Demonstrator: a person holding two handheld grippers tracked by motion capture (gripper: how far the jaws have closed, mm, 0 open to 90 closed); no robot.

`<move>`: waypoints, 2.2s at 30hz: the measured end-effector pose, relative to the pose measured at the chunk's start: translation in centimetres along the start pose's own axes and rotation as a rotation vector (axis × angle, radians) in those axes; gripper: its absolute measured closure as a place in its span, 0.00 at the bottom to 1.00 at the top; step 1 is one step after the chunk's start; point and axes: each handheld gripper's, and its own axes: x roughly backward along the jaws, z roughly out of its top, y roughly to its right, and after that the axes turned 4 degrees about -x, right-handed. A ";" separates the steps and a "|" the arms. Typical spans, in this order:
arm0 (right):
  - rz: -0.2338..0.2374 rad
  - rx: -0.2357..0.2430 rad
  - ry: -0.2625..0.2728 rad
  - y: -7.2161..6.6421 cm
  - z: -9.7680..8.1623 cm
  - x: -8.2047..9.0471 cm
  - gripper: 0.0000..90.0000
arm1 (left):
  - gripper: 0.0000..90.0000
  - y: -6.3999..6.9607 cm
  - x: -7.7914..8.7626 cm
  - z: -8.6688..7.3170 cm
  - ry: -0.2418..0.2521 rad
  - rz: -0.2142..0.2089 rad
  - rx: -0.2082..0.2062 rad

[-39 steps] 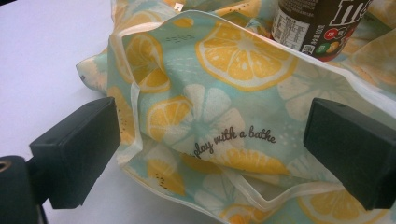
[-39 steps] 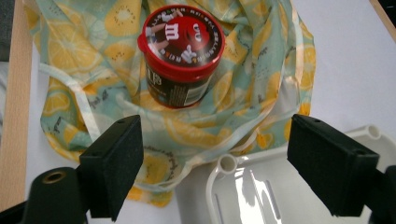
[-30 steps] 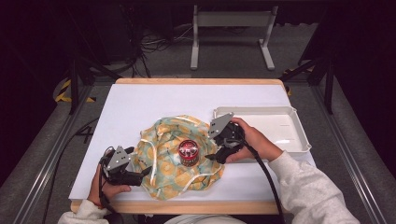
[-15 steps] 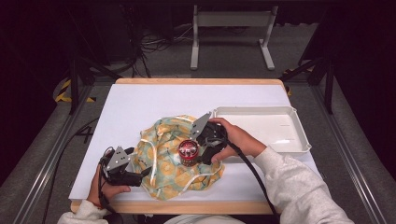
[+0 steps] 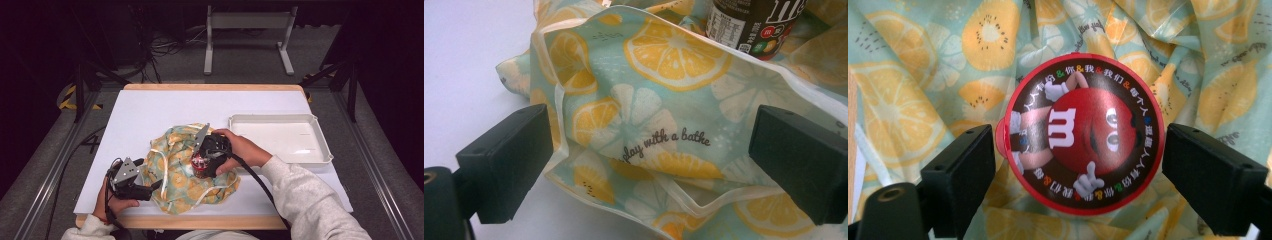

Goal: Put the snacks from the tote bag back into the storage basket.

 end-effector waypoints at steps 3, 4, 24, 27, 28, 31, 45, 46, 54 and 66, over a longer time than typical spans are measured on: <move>-0.003 -0.009 0.002 0.1 0.1 -0.2 0.16 | 0.05 0.0 0.0 0.0 -0.001 -0.003 0.000; -0.007 -0.009 0.001 0.2 0.2 -0.2 0.17 | 0.05 0.0 0.0 0.0 -0.003 -0.005 0.000; 0.018 -0.007 -0.010 0.2 0.6 -0.7 0.26 | 0.05 0.0 -0.1 0.0 -0.010 -0.008 -0.004; 0.016 0.006 -0.016 0.1 0.7 -0.6 0.26 | 0.05 0.0 -0.1 0.0 -0.009 -0.008 -0.006; 0.017 0.008 -0.018 0.1 0.7 -0.6 0.26 | 0.05 0.0 -0.1 0.0 -0.009 -0.008 -0.005; 0.016 0.016 -0.020 0.0 0.7 -0.6 0.26 | 0.05 0.0 -0.1 0.0 -0.011 -0.009 -0.002; 0.001 0.039 -0.039 -0.2 1.0 -0.4 0.26 | 0.05 0.0 -0.1 0.0 -0.011 -0.008 0.000; 0.002 0.039 -0.044 -0.2 1.0 -0.4 0.26 | 0.05 0.0 -0.1 0.0 -0.013 -0.006 0.002; -0.007 0.073 -0.060 -0.4 1.3 0.1 0.26 | 0.05 0.0 -0.1 -0.1 -0.016 -0.007 0.002; -0.014 0.088 -0.044 -0.6 1.4 1.1 0.26 | 0.05 0.1 -0.1 -0.1 -0.017 -0.007 0.001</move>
